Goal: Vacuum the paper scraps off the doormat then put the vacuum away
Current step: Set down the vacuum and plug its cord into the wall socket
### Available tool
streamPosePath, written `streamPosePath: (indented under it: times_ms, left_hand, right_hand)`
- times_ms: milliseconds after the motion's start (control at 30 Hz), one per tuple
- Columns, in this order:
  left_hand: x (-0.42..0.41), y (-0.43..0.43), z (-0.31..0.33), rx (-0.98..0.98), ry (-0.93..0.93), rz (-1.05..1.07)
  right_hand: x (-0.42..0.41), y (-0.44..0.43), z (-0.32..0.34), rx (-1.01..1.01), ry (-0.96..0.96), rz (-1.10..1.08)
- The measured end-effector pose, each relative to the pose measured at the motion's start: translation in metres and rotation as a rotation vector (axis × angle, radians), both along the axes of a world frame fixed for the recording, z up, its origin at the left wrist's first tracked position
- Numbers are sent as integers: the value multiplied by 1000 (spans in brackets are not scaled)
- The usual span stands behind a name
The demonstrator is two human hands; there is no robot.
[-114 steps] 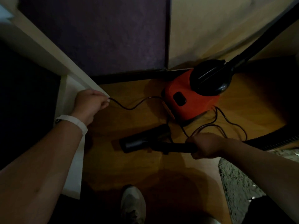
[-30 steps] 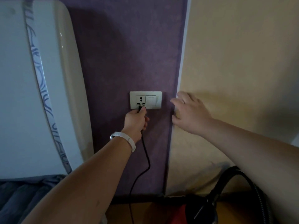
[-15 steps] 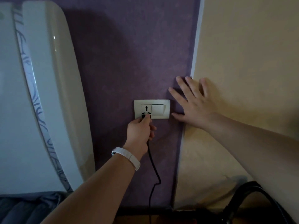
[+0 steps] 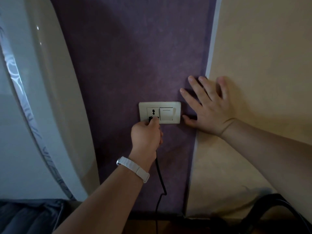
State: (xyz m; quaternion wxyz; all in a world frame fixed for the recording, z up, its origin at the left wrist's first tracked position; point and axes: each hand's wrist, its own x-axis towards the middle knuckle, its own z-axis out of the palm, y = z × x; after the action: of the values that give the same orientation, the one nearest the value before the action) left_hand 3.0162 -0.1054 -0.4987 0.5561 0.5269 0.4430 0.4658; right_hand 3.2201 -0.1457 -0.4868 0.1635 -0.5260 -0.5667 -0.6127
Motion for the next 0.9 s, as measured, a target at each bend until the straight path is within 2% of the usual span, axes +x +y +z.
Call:
streamPosePath:
  times_ms: [233, 600, 800, 900]
  left_hand:
    - [7, -1, -9, 190, 154, 97]
    - [6, 1, 1, 31, -8, 12]
    - [0, -1, 2, -8, 1, -29]
    - [-10, -9, -6, 41, 57, -60]
  right_hand:
    - [-1, -1, 0, -1, 1, -14]
    - [1, -2, 0, -41, -4, -32]
    - [-2, -6, 3, -90, 19, -107]
    - [-7, -10, 4, -164, 56, -138]
